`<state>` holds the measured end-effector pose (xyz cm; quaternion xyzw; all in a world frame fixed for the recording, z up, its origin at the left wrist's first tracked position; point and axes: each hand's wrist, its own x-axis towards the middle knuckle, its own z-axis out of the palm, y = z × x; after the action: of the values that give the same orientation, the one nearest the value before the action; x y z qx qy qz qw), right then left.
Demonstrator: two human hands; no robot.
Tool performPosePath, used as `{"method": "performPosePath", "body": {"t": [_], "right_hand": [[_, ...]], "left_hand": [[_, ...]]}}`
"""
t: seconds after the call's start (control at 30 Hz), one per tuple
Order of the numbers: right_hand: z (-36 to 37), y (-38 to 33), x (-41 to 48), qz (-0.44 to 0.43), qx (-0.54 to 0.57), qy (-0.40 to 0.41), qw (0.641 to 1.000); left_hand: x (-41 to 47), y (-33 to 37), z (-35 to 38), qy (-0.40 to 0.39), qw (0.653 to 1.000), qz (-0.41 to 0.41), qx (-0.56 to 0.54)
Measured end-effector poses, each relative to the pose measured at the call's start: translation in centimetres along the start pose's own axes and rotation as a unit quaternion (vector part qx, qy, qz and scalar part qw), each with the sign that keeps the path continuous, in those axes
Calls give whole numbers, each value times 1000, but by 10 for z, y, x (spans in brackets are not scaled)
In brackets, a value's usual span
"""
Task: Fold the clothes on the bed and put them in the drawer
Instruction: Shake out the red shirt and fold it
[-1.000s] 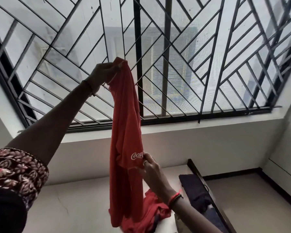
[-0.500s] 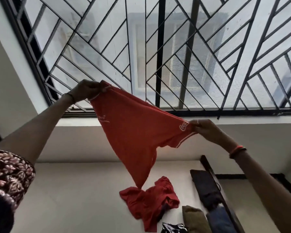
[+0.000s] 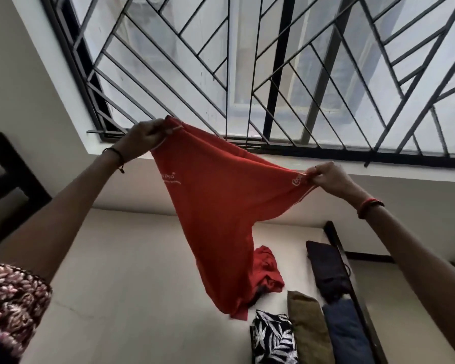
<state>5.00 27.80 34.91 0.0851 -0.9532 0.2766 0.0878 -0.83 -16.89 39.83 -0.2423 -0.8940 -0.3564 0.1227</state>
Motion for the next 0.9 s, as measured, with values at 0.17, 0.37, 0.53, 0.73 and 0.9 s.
{"method": "performPosePath", "body": {"t": [0.17, 0.37, 0.53, 0.73, 0.9], "right_hand": [[21, -20, -4, 110, -38, -88, 989], [55, -31, 13, 289, 271, -162, 904], [129, -39, 51, 304, 422, -128, 844], [203, -66, 119, 281, 433, -47, 855], [209, -84, 164, 158, 343, 52, 924]], "left_hand": [[-25, -1, -6, -124, 982, -80, -121], [-30, -40, -31, -169, 955, -168, -178], [-17, -88, -23, -97, 969, -207, -91], [3, -147, -26, 18, 975, -221, 14], [22, -160, -62, 105, 976, -179, 71]]}}
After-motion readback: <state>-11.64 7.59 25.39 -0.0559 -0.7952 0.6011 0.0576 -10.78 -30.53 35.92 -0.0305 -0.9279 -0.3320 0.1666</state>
